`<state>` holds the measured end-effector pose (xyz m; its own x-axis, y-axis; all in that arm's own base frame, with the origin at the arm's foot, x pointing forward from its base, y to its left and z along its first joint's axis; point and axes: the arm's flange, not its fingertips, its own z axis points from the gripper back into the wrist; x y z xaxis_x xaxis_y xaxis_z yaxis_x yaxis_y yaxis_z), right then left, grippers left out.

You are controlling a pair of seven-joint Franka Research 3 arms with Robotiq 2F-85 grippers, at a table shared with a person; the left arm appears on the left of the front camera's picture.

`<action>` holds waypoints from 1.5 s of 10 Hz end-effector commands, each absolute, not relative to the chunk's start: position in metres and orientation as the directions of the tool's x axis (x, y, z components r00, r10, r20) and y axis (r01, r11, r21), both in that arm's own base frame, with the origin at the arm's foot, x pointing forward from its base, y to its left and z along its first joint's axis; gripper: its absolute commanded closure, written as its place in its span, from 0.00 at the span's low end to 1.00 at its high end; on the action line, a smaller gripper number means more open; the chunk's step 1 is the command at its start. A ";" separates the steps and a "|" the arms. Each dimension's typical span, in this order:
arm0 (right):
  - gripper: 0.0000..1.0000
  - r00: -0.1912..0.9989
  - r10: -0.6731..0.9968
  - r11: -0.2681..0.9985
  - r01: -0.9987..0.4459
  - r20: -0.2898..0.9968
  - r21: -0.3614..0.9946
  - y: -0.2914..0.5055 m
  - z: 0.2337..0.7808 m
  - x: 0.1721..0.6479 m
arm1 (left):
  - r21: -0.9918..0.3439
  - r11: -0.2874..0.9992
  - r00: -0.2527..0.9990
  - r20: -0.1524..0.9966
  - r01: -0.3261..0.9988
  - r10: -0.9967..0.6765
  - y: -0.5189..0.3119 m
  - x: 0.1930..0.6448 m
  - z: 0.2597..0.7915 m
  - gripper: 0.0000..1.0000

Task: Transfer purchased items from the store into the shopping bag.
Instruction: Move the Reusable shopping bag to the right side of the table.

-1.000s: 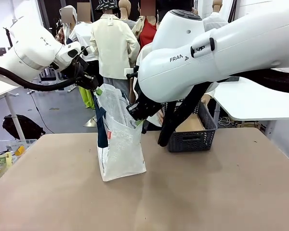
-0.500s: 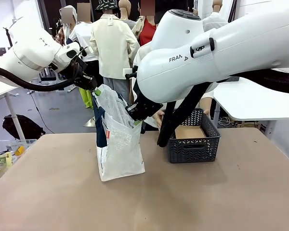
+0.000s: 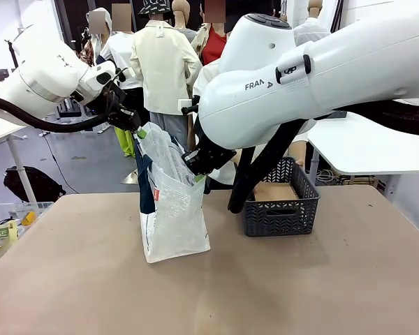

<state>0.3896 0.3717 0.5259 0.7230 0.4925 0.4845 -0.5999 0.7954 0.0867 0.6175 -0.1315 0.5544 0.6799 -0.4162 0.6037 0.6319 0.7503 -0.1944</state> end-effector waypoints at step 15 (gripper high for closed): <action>1.00 0.716 0.500 0.791 -0.606 0.488 0.079 0.370 0.527 0.390 | -0.195 0.752 0.681 0.605 0.630 -0.413 -0.129 0.618 0.555 1.00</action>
